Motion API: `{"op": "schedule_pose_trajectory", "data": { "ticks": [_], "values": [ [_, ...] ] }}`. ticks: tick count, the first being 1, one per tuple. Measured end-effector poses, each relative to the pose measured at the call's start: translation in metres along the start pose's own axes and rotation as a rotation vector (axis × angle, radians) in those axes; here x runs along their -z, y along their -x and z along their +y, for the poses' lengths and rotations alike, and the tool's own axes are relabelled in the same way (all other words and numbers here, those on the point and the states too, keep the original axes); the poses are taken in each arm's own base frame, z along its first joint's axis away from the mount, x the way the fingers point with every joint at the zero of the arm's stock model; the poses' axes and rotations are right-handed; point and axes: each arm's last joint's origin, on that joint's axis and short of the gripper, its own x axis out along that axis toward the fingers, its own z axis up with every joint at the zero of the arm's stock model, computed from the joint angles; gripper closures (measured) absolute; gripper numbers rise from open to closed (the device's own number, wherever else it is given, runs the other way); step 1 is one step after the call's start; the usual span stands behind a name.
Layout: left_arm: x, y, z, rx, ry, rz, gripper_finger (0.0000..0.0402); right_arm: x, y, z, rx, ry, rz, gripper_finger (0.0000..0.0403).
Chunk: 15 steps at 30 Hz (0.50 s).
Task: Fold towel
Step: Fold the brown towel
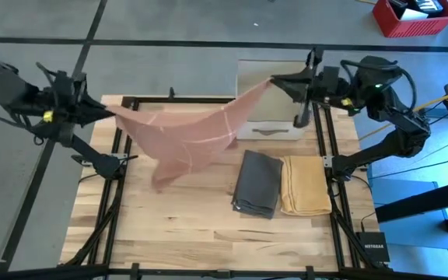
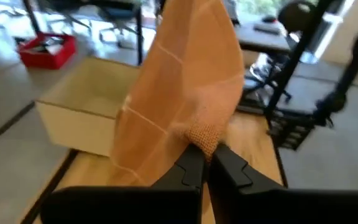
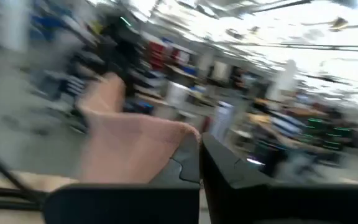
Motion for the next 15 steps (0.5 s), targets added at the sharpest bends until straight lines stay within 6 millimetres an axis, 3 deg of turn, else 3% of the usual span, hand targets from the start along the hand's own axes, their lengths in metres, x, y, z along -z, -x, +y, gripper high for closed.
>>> {"op": "schedule_pose_trajectory", "data": {
  "ticks": [6,9,15],
  "values": [
    [-0.011,0.005,0.007,-0.233,-0.107,-0.157,0.0401,0.017,-0.033,-0.021,0.232,0.169,0.054,0.0400],
    [-0.020,0.013,0.013,-0.389,-0.149,-0.252,0.0401,0.023,-0.050,-0.041,0.328,0.252,0.002,0.0400],
    [-0.042,0.029,0.017,-0.488,-0.297,-0.374,0.0401,0.032,-0.074,-0.080,0.435,0.462,-0.195,0.0400]
  ]
}}
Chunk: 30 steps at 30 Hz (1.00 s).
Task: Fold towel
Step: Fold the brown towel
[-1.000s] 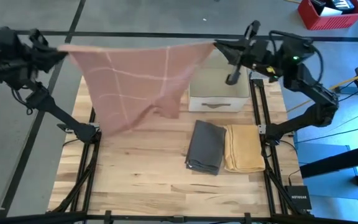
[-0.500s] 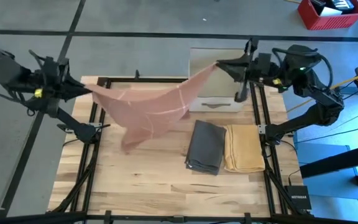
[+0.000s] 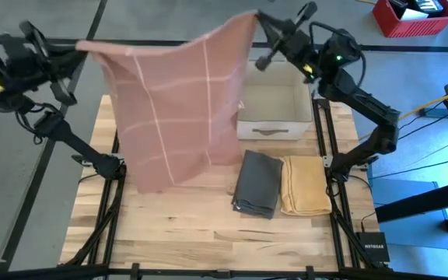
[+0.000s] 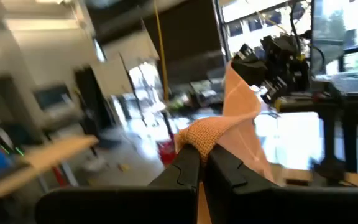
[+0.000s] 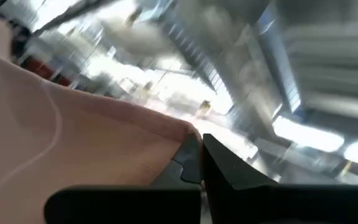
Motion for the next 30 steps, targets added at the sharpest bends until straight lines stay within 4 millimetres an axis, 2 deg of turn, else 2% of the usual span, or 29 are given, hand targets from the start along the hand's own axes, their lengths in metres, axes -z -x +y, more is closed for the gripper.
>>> {"op": "schedule_pose_trajectory", "data": {
  "ticks": [4,9,12,17,22,27,30],
  "values": [
    [-0.012,0.003,0.011,-0.042,-0.098,-0.073,0.0401,0.013,-0.011,-0.014,0.090,0.072,-0.145,0.0400],
    [-0.019,0.006,0.021,-0.079,-0.126,-0.121,0.0401,0.016,-0.012,-0.021,0.058,0.138,-0.276,0.0400],
    [-0.021,0.006,0.020,-0.050,-0.146,-0.153,0.0401,0.000,-0.009,-0.029,0.007,0.138,-0.332,0.0400],
    [-0.023,0.003,0.012,0.025,-0.133,-0.205,0.0401,-0.042,0.000,-0.043,-0.149,0.019,-0.389,0.0400],
    [-0.013,-0.005,-0.015,0.139,-0.119,-0.114,0.0401,-0.069,0.023,-0.035,-0.458,-0.167,-0.212,0.0400],
    [0.015,-0.009,-0.042,0.261,-0.060,0.111,0.0401,-0.076,0.055,-0.010,-0.669,-0.232,0.106,0.0400],
    [0.024,-0.012,-0.061,0.359,0.000,0.210,0.0401,-0.079,0.071,0.007,-0.779,-0.274,0.252,0.0400]
  ]
}}
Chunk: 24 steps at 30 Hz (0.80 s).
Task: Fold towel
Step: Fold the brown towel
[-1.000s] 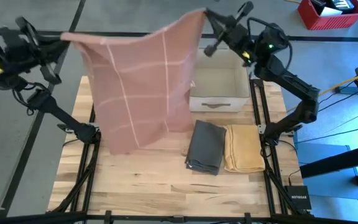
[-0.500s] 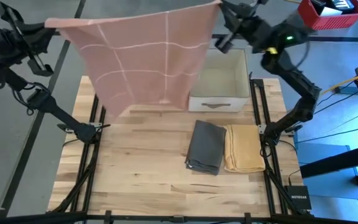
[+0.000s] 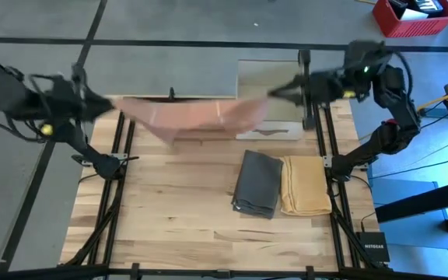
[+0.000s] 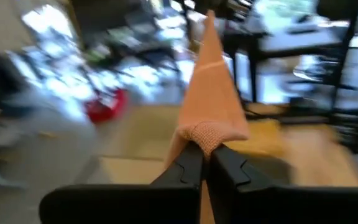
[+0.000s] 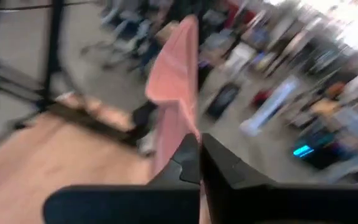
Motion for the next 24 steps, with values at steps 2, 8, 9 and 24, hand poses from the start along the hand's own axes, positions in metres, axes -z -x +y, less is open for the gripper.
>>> {"op": "schedule_pose_trajectory", "data": {
  "ticks": [2,8,9,24],
  "values": [
    [0.001,-0.008,-0.015,0.098,0.048,0.048,0.0401,0.002,-0.001,0.013,-0.071,-0.078,0.058,0.0400],
    [0.012,-0.032,-0.071,0.268,0.132,0.269,0.0401,0.010,-0.032,0.055,-0.262,-0.217,0.259,0.0401],
    [0.014,-0.035,-0.081,0.289,0.149,0.291,0.0401,0.011,-0.039,0.062,-0.281,-0.226,0.296,0.0401],
    [0.092,-0.037,-0.198,0.297,0.369,0.636,0.0401,0.027,-0.127,0.183,-0.474,-0.258,0.669,0.0401]
  ]
}}
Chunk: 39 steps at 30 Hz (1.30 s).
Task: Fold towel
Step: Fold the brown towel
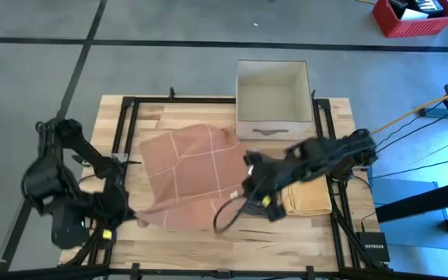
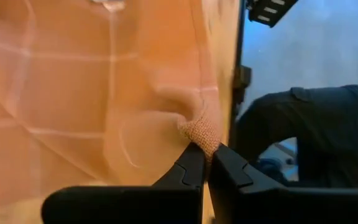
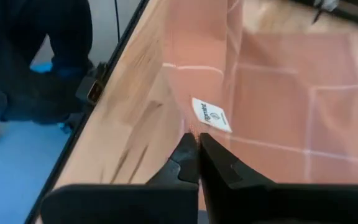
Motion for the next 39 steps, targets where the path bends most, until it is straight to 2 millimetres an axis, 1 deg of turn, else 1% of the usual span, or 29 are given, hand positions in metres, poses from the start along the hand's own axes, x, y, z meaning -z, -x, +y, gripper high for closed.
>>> {"op": "schedule_pose_trajectory", "data": {
  "ticks": [4,10,14,17,22,25,27,30,33,36,39],
  "values": [
    [0.024,-0.022,-0.015,0.046,0.068,0.012,0.0401,-0.003,-0.031,0.027,0.000,0.004,0.077,0.0402],
    [0.064,-0.055,-0.030,0.116,0.126,0.050,0.0401,-0.001,-0.071,0.070,0.087,-0.020,0.162,0.0402],
    [0.096,-0.070,-0.037,0.177,0.237,0.109,0.0401,0.003,-0.096,0.100,0.178,-0.035,0.187,0.0402],
    [0.120,-0.076,-0.041,0.224,0.320,0.141,0.0401,0.007,-0.120,0.119,0.229,-0.059,0.207,0.0398],
    [0.161,-0.094,-0.053,0.290,0.452,0.219,0.0401,0.016,-0.164,0.149,0.242,-0.095,0.232,0.0384],
    [0.177,-0.108,-0.065,0.314,0.469,0.250,0.0401,0.023,-0.188,0.162,0.223,-0.136,0.263,0.0382],
    [0.184,-0.119,-0.071,0.319,0.437,0.248,0.0401,0.029,-0.199,0.169,0.206,-0.161,0.295,0.0384],
    [0.188,-0.135,-0.080,0.343,0.406,0.225,0.0401,0.035,-0.211,0.178,0.191,-0.188,0.322,0.0390],
    [0.190,-0.151,-0.083,0.317,0.370,0.206,0.0401,0.040,-0.221,0.183,0.206,-0.221,0.340,0.0389],
    [0.189,-0.166,-0.082,0.277,0.358,0.194,0.0386,0.045,-0.230,0.183,0.229,-0.266,0.372,0.0370],
    [0.184,-0.180,-0.081,0.247,0.373,0.205,0.0350,0.047,-0.232,0.184,0.210,-0.287,0.400,0.0334]
  ]
}}
